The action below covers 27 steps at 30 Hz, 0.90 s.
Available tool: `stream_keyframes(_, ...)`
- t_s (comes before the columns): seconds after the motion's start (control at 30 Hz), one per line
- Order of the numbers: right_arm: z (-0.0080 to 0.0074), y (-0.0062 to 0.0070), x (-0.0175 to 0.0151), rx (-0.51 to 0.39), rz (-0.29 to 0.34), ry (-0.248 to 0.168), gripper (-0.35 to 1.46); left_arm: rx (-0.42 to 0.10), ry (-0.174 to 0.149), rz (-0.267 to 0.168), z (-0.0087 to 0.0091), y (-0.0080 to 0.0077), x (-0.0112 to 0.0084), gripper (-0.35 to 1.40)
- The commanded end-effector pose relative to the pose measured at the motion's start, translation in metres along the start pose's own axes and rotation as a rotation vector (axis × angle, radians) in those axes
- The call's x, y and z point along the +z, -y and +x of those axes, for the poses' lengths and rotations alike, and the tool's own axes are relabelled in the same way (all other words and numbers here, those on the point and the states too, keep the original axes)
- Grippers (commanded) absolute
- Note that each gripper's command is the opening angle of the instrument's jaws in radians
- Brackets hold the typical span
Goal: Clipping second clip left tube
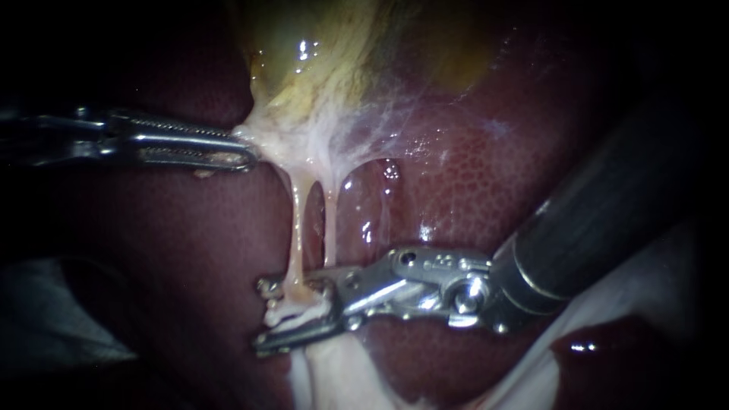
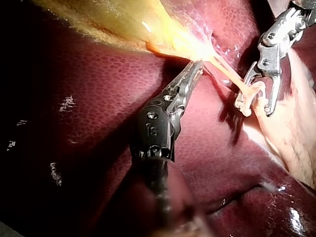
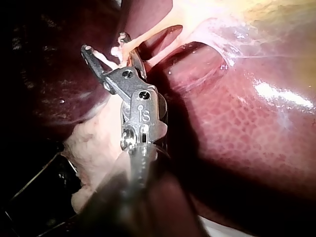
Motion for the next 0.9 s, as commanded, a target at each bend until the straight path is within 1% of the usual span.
stream_keyframes(0.03, 0.0001, 0.0, -0.0001, 0.002, -0.002, 0.0, 0.42, 0.0, 0.0, 0.0, 0.0, 0.0, 0.0, -0.35)
stream_keyframes(0.2, 0.0006, 0.0001, -0.0008, 0.011, 0.006, -0.01, 0.33, 0.0, 0.0, 0.0, 0.0, 0.0, 0.0, -0.35)
stream_keyframes(0.33, 0.0012, 0.0002, -0.0015, 0.026, 0.008, -0.033, 0.23, 0.0, 0.0, 0.0, 0.0, 0.0, 0.0, -0.35)
stream_keyframes(0.43, 0.0016, 0.0003, -0.0018, 0.034, 0.01, -0.037, 0.18, 0.0, 0.0, 0.0, 0.0, 0.0, 0.0, -0.35)
stream_keyframes(0.6, 0.0018, 0.0005, -0.002, 0.046, 0.013, -0.041, 0.05, 0.0, 0.0, 0.0, 0.0, 0.0, 0.0, -0.35)
stream_keyframes(0.7, 0.0018, 0.0007, -0.0021, 0.064, 0.015, -0.04, -0.11, 0.0, 0.0, 0.0, 0.0001, 0.0, 0.0001, -0.35)
stream_keyframes(0.8, 0.0018, 0.0008, -0.0023, 0.07, 0.017, -0.04, -0.31, 0.0, 0.0, 0.0, 0.0001, 0.0, 0.0001, -0.35)
stream_keyframes(0.9, 0.002, 0.0008, -0.0025, 0.077, 0.017, -0.041, -0.34, 0.0, 0.0, 0.0, 0.0001, 0.0, 0.0001, -0.35)
